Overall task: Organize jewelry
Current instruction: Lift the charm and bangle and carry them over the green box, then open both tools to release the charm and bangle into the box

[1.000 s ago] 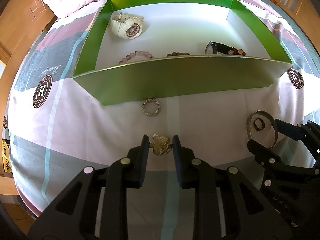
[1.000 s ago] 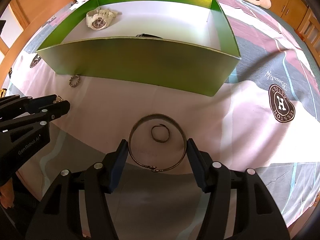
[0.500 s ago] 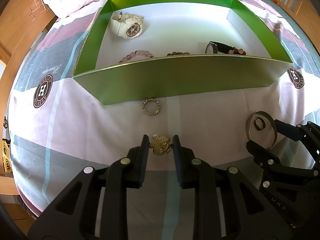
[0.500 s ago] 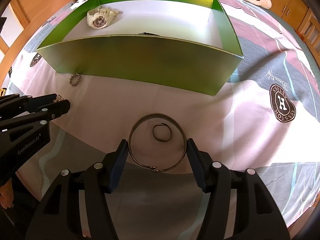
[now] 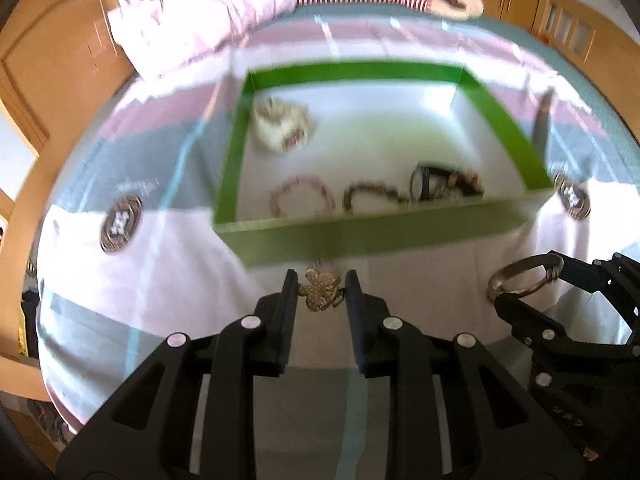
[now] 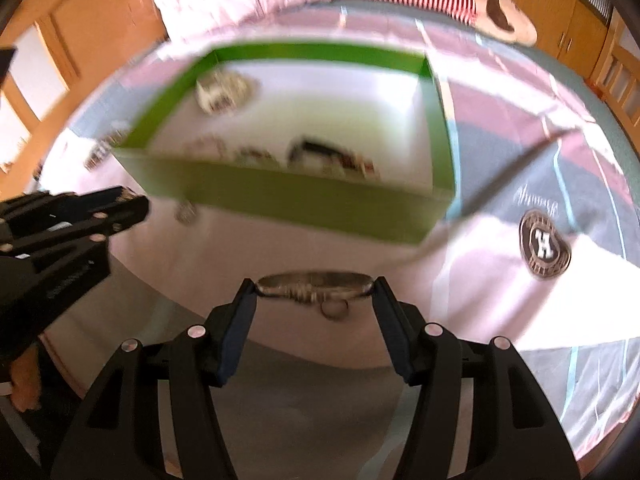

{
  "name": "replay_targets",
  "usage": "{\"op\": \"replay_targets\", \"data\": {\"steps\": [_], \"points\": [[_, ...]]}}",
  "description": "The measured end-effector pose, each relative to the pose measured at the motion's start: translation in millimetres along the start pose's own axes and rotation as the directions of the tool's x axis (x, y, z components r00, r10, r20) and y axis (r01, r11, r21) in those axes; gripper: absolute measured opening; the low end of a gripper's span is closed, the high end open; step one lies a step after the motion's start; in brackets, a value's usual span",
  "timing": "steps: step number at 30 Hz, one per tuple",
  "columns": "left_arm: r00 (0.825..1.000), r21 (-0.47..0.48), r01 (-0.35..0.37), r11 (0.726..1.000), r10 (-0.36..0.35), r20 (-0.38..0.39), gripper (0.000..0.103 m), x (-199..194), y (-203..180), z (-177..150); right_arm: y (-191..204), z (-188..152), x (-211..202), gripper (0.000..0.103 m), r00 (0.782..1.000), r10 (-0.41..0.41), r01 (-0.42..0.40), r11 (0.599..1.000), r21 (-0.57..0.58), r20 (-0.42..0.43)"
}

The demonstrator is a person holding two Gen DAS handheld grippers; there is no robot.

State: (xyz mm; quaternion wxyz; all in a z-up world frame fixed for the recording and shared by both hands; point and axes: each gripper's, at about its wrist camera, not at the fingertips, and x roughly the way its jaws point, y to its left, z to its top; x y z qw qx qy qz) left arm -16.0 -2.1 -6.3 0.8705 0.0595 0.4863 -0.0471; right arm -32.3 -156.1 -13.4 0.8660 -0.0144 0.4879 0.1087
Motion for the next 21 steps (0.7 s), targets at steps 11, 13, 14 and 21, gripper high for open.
{"op": "replay_targets", "data": {"steps": [11,13,14,21], "points": [[0.984,-0.033,0.027,0.999,-0.021,0.178,0.024,-7.8,8.0,61.1,-34.6,66.9,11.8,0.06,0.99,0.028,-0.043,0.994,0.101,0.139],[0.988,-0.039,0.025,0.999,-0.019,0.152,0.024,8.1,8.1,71.3,-35.1,72.1,26.4,0.06,0.993,0.018,-0.03,0.994,0.102,0.116],[0.99,-0.04,0.027,0.999,-0.021,0.14,0.024,15.9,8.4,74.5,-35.8,72.8,33.2,0.06,0.995,0.021,-0.031,0.994,0.105,0.101],[0.996,-0.049,0.026,0.998,-0.021,0.092,0.042,31.6,10.6,72.4,-37.0,69.2,25.2,0.071,0.993,0.046,-0.059,0.991,0.119,0.11]]}}
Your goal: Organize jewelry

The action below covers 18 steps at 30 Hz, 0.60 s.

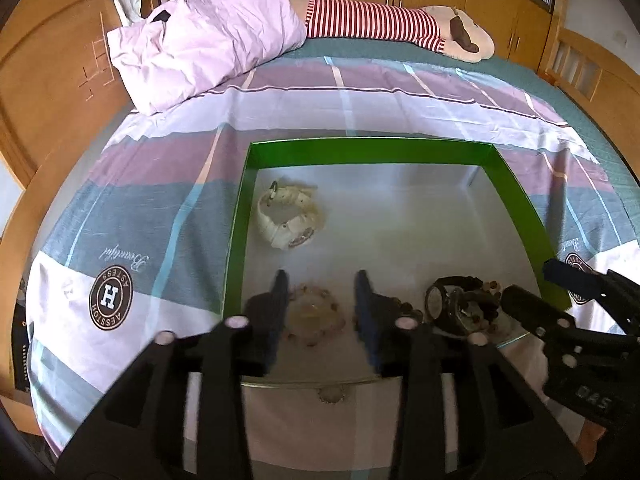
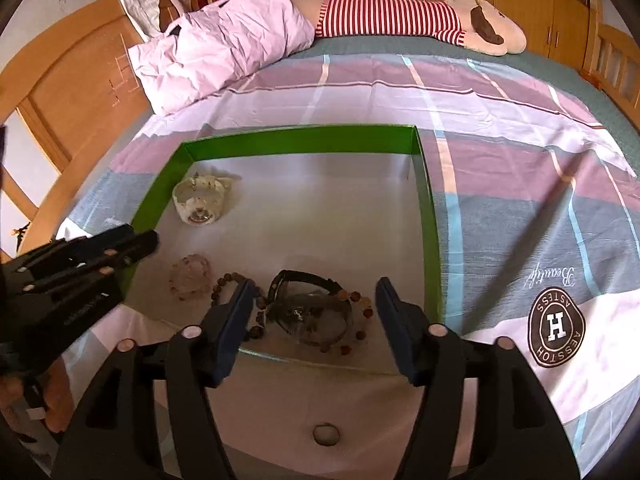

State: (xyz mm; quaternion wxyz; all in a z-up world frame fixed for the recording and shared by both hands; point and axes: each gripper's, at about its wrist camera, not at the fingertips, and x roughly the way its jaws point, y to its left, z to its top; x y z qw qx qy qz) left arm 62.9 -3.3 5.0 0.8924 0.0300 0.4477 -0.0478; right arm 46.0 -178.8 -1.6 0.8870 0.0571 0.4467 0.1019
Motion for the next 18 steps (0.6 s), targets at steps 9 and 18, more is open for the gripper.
{"op": "replay_targets", "data": {"steps": [9,18], "points": [[0.998,-0.067,0.035,0.997,-0.039,-0.055,0.067,-37.6,41.5,-17.5,-11.5,-32.5,-40.9,0.077,0.994,0.093,-0.09,0.995,0.048,-0.06],[0.972,-0.022,0.019,1.0,-0.024,-0.233,0.064,-9.9,35.1,-51.9,21.7,-83.8,20.0,0.059,0.952,-0.095,0.051,0.987,-0.156,-0.291]]}}
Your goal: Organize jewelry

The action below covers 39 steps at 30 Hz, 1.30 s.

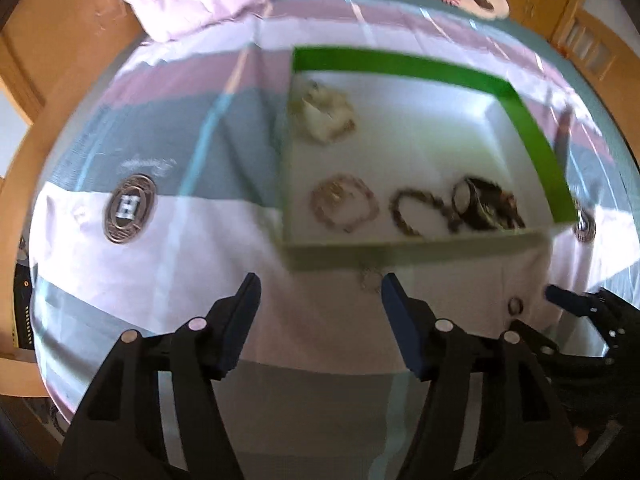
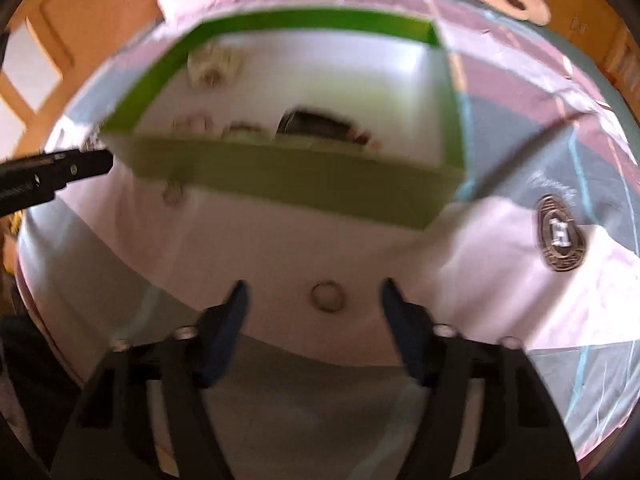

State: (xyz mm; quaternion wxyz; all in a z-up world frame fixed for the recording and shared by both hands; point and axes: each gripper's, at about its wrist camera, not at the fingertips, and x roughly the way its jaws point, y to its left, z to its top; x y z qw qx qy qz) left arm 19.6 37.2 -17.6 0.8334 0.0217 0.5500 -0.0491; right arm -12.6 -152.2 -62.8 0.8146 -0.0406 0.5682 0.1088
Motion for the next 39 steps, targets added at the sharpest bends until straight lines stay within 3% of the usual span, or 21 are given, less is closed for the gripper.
{"op": "replay_targets", "data": {"steps": [6,7,8,9,16,22,26,30,33,37,39], "points": [[0.999,0.051,-0.002,0.999,0.004,-0.041,0.064,14.8,-18.1,-4.7,3.7,-3.4,15.8,0.048,0.999,-0.038,0.038,0.999,-0.03,-0.007],[0.999,0.05,-0.001,0.999,0.003,-0.046,0.064,17.2,-19.1,-4.6,2.9,-3.7,14.4,0.04,0.999,-0.035,0.035,0.999,-0.028,-0.004],[0.999,0.048,-0.001,0.999,0.004,-0.047,0.064,20.4,-19.9,-4.9,2.2,-3.7,13.3,0.022,1.0,-0.027,0.027,0.999,-0.023,-0.003],[0.999,0.046,-0.002,0.999,0.004,-0.045,0.064,22.4,-20.2,-4.5,1.2,-3.9,12.1,0.02,1.0,-0.022,0.022,1.0,-0.017,-0.006],[0.998,0.012,0.02,1.0,-0.02,-0.057,0.064,40.1,-24.2,0.5,4.3,-8.5,8.4,0.02,1.0,-0.008,0.008,1.0,-0.004,-0.012],[0.997,-0.006,-0.011,1.0,0.011,-0.078,0.063,63.1,-28.0,3.3,-5.1,-8.4,3.0,0.022,1.0,0.004,-0.004,1.0,0.024,-0.013],[0.996,-0.002,-0.037,0.999,0.037,-0.081,0.063,69.0,-29.5,1.8,-7.0,-9.5,-3.1,0.036,1.0,-0.008,0.008,1.0,0.023,0.0],[0.996,0.006,-0.046,0.999,0.046,-0.08,0.062,70.0,-31.6,1.7,-3.8,-12.1,2.5,0.036,0.999,-0.025,0.025,1.0,0.007,-0.028],[0.995,0.004,-0.058,0.998,0.058,-0.077,0.055,70.3,-33.1,1.1,-3.0,-15.7,0.7,0.036,0.999,-0.038,0.038,0.999,-0.007,-0.022],[0.995,0.004,-0.06,0.998,0.06,-0.074,0.031,66.6,-32.6,-0.8,-0.2,-9.8,5.0,0.035,0.999,-0.04,0.04,0.999,0.001,-0.019],[0.996,0.008,-0.058,0.998,0.059,-0.073,0.027,64.1,-33.7,-1.7,1.9,-8.9,5.5,0.031,0.999,-0.041,0.041,0.999,-0.001,-0.018]]}}
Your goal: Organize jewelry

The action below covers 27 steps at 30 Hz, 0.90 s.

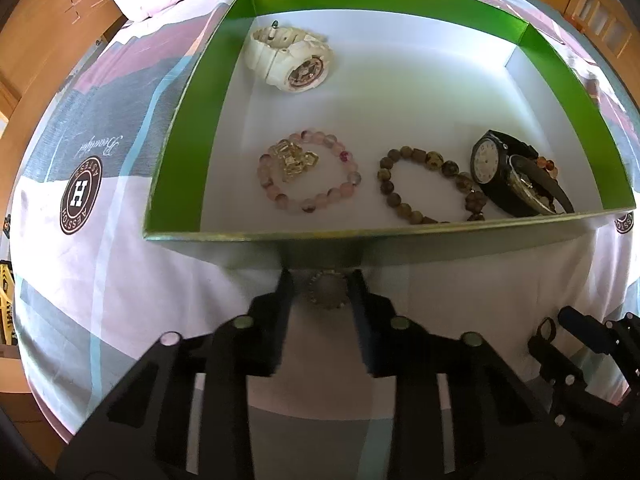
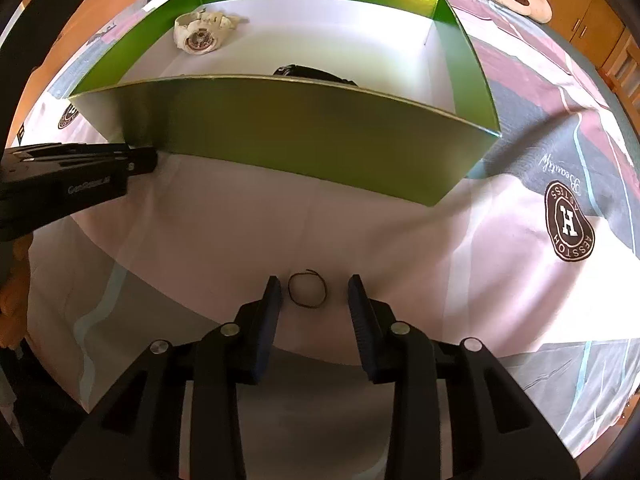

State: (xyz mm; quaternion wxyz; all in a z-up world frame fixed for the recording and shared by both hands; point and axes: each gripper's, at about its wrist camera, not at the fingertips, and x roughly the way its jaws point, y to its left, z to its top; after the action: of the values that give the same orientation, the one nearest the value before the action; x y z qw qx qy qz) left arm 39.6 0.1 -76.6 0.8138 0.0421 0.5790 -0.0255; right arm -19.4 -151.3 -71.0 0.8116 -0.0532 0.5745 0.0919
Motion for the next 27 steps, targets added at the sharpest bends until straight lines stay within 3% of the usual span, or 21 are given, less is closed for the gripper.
{"op": "replay_targets", "data": {"steps": [3,14,15,17,18,20,24,27], "points": [[1.0,-0.005,0.007,1.0,-0.007,0.006,0.021,-2.6,-0.4,-1.6,2.0,1.3,1.7,0.021,1.0,0.011,-0.011,1.0,-0.002,0.002],[0.994,0.06,0.099,0.993,-0.095,-0.059,0.021,-18.0,-12.9,-34.2,0.7,3.7,1.4,0.022,0.999,0.042,-0.042,0.999,-0.024,-0.007],[0.991,0.065,0.124,0.99,-0.12,-0.066,0.021,-21.1,-14.3,-37.0,-0.2,4.3,0.6,0.024,0.999,0.045,-0.045,0.999,-0.023,-0.005],[0.987,0.044,0.152,0.987,-0.149,-0.068,0.023,-25.9,-9.5,-37.6,-6.2,8.0,0.8,0.054,0.999,0.051,-0.051,0.998,-0.024,-0.001],[0.987,0.031,0.152,0.988,-0.149,-0.066,0.026,-27.7,-5.4,-36.3,-7.1,7.9,-1.5,0.06,0.999,0.049,-0.049,0.998,-0.031,0.006],[0.986,-0.01,0.157,0.988,-0.157,-0.062,0.039,-30.6,5.8,-33.6,-7.4,7.6,-4.1,0.062,0.999,0.043,-0.043,0.998,-0.044,0.01],[0.979,-0.107,0.18,0.978,-0.189,-0.075,0.039,-29.6,30.2,-26.9,-3.3,6.7,0.5,0.062,0.999,0.034,-0.034,0.997,-0.071,-0.004],[0.981,-0.111,0.171,0.979,-0.18,-0.079,0.042,-27.0,33.0,-28.4,3.5,5.1,5.6,0.062,1.0,0.017,-0.018,0.995,-0.099,-0.013]]}}
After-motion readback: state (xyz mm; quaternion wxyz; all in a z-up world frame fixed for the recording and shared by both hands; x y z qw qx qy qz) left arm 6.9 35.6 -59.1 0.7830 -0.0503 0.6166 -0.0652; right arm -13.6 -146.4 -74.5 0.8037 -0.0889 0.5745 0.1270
